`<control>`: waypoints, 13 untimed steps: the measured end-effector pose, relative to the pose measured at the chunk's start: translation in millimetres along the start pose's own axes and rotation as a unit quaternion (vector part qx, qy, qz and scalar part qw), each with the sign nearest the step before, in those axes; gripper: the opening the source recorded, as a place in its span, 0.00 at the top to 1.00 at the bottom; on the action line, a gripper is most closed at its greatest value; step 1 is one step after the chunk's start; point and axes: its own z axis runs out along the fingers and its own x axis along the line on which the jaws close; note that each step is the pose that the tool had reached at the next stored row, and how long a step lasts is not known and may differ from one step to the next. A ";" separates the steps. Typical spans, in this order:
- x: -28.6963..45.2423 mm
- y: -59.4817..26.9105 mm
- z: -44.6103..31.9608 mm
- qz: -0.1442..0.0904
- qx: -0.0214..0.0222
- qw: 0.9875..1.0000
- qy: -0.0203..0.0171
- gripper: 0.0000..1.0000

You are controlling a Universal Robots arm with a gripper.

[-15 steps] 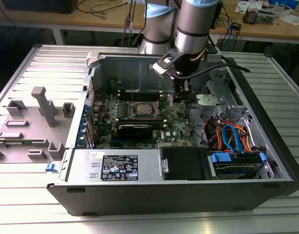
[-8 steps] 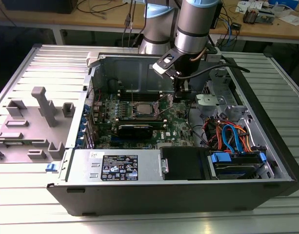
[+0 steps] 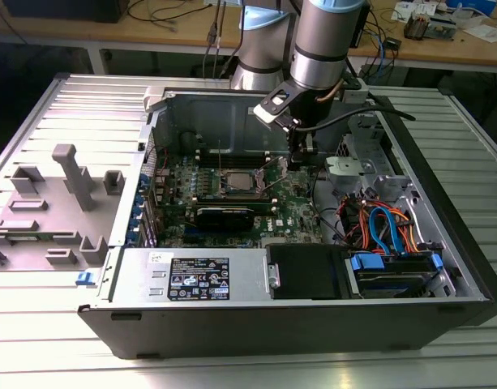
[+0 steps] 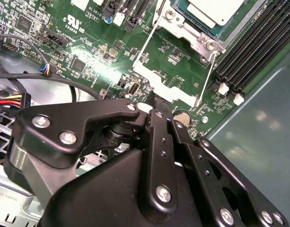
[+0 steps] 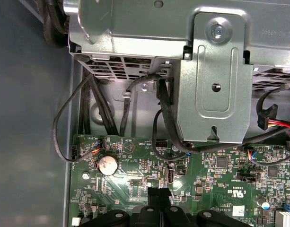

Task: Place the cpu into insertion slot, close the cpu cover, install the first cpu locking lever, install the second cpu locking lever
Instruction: 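Close the cpu cover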

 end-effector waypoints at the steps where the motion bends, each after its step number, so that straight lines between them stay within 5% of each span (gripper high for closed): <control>1: 0.0 -0.3 0.0 0.000 0.000 1.000 0.000 0.89; 13: 0.3 -5.9 0.1 0.000 0.000 1.000 0.000 0.89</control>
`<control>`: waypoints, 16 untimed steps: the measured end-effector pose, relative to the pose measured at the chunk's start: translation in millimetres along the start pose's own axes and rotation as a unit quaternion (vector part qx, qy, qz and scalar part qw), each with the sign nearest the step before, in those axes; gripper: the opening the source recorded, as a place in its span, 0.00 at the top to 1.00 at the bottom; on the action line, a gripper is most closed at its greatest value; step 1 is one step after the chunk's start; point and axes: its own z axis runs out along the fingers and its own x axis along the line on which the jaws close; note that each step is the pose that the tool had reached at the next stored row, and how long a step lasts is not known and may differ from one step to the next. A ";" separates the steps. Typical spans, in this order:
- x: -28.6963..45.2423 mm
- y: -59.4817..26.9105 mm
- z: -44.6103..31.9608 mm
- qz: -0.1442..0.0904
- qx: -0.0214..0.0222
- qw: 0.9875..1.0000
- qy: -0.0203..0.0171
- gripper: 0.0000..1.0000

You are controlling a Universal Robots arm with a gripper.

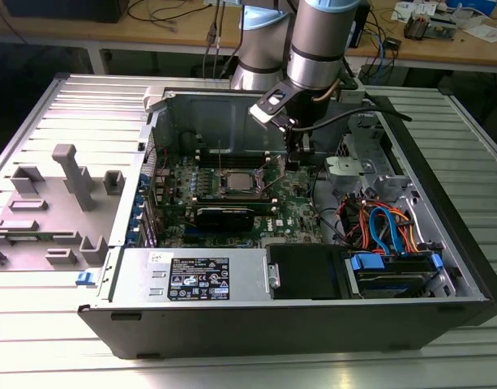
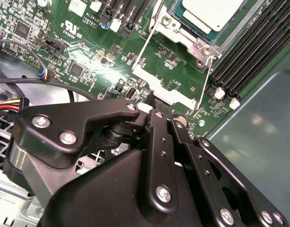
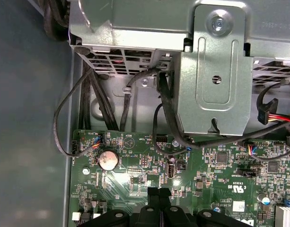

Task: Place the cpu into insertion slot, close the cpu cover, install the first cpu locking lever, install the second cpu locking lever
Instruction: 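Close the cpu cover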

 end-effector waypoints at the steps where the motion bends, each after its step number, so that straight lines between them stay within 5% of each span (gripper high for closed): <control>1: 0.0 -0.4 0.0 0.000 0.000 1.000 0.000 0.89; 9: 0.1 -3.1 -2.1 0.000 0.000 1.000 0.002 0.89; 16: 0.7 -14.0 -2.2 0.000 0.000 1.000 0.008 0.89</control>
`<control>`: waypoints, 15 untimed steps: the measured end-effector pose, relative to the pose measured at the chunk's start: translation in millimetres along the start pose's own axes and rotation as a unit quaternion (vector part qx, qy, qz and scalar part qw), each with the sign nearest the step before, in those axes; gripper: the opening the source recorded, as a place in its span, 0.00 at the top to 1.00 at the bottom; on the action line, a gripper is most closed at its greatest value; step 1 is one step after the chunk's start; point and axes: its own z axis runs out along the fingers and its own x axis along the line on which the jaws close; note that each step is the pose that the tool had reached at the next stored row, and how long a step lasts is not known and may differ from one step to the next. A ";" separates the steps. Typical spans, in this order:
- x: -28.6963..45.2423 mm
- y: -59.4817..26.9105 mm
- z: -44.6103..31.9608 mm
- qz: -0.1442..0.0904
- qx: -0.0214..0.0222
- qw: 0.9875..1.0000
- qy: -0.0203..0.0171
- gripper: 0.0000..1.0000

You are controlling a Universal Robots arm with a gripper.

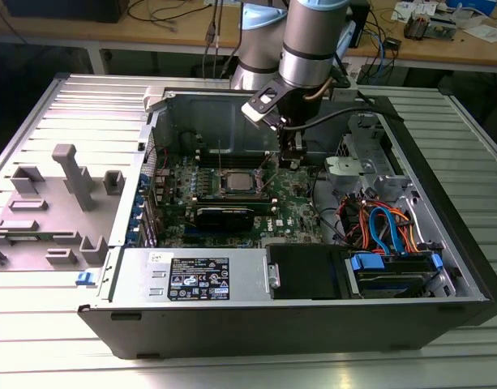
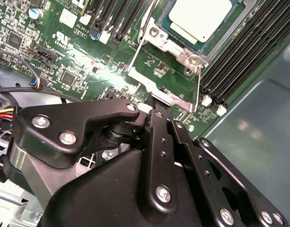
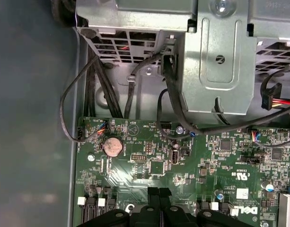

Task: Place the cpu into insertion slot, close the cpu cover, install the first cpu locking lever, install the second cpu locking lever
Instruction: 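Close the cpu cover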

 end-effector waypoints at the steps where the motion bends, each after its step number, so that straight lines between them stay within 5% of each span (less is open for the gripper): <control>1: 0.1 -0.6 -0.2 0.000 0.001 1.000 0.000 0.89; 11: 1.1 -20.3 -0.5 0.000 0.001 1.000 0.001 0.89; 15: 1.2 -21.5 -0.5 0.000 0.001 1.000 0.001 0.89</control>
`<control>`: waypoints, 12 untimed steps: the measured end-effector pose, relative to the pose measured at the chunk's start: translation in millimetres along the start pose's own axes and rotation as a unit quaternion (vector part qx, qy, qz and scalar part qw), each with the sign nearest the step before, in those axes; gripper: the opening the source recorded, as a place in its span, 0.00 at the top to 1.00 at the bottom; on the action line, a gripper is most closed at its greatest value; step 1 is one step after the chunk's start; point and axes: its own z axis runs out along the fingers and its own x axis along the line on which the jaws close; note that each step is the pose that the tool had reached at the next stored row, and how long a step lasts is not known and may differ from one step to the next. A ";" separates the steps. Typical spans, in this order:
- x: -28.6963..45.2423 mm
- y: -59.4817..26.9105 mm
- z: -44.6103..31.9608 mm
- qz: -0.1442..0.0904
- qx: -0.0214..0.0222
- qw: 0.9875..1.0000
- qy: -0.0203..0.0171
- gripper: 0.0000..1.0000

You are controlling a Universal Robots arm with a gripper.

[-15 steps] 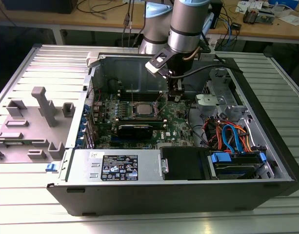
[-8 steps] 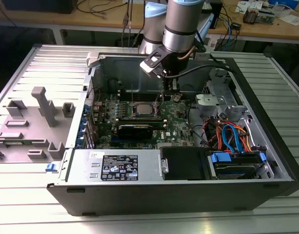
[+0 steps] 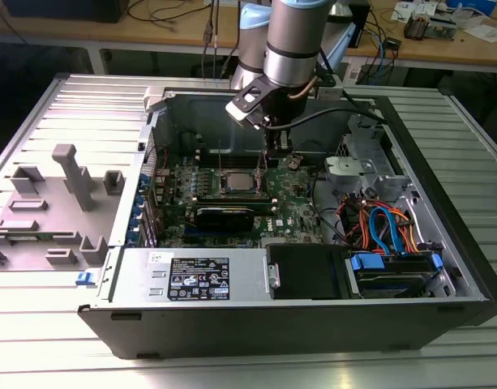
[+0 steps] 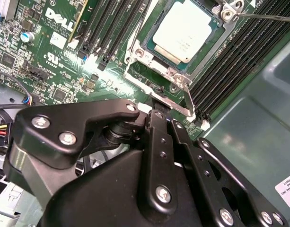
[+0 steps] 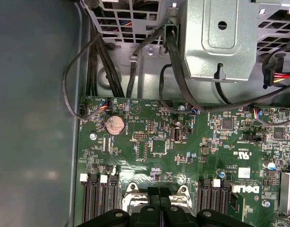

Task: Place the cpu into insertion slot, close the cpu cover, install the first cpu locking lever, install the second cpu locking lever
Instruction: 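Close the cpu cover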

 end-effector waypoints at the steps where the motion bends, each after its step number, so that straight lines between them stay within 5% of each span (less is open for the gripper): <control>1: 0.0 -0.2 0.0 0.000 0.000 1.000 0.000 0.89; 12: 0.2 -2.4 0.1 0.000 0.000 1.000 0.000 0.89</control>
